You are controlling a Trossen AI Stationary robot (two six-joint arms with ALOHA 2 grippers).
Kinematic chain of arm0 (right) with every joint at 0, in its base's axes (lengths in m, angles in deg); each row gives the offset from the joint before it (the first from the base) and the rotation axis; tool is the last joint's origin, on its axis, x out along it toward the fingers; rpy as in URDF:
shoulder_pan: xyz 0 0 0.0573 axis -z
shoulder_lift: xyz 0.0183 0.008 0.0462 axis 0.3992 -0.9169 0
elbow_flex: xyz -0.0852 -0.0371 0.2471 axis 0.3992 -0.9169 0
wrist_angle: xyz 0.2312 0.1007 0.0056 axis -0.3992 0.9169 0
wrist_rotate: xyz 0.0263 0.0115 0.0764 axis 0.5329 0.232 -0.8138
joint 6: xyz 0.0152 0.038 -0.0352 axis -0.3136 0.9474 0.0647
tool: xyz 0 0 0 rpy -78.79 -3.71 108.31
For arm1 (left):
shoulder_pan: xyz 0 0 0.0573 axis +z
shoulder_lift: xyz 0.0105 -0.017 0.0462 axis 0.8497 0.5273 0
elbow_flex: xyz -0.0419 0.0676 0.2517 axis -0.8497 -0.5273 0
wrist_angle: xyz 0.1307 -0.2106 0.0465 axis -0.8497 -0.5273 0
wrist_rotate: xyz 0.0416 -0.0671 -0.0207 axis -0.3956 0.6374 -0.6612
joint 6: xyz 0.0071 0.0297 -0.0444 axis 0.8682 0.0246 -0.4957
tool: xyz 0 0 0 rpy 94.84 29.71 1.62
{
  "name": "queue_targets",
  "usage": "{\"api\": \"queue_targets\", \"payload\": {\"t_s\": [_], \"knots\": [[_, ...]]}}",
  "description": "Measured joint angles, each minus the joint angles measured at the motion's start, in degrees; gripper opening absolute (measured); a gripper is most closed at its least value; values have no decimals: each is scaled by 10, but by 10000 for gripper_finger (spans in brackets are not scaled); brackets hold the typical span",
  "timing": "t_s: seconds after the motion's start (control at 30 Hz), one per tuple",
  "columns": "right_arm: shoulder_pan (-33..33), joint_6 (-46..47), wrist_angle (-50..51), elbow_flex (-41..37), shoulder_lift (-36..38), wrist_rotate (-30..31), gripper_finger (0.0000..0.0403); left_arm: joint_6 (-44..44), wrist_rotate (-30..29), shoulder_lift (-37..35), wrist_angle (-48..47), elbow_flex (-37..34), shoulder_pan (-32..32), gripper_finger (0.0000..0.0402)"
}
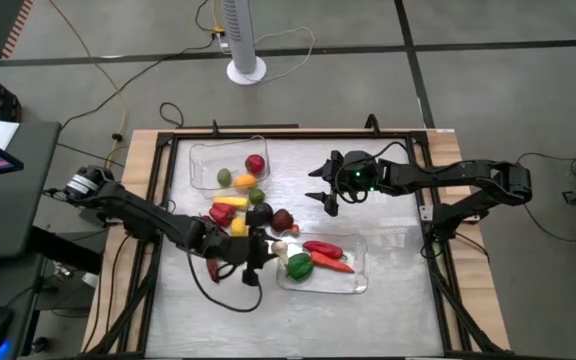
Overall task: Sort produce into baskets
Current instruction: Put the white garlic into the bottom transparent bin, then put the bottom red chili pepper into the bottom transparent bin
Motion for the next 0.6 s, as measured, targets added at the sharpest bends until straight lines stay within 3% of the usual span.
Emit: {"api": "queue_targets", "payload": {"t_s": [0.37, 0.47, 0.6], "knots": [[1, -3, -3, 0, 0, 0, 325, 7, 43, 0, 37, 0, 19, 293], [1, -1, -3, 0, 0, 0, 325, 6, 40, -11, 19, 0, 19, 308], [0, 0, 1, 0, 0, 0, 325, -47, 40, -44, -109, 0, 12, 306]]}}
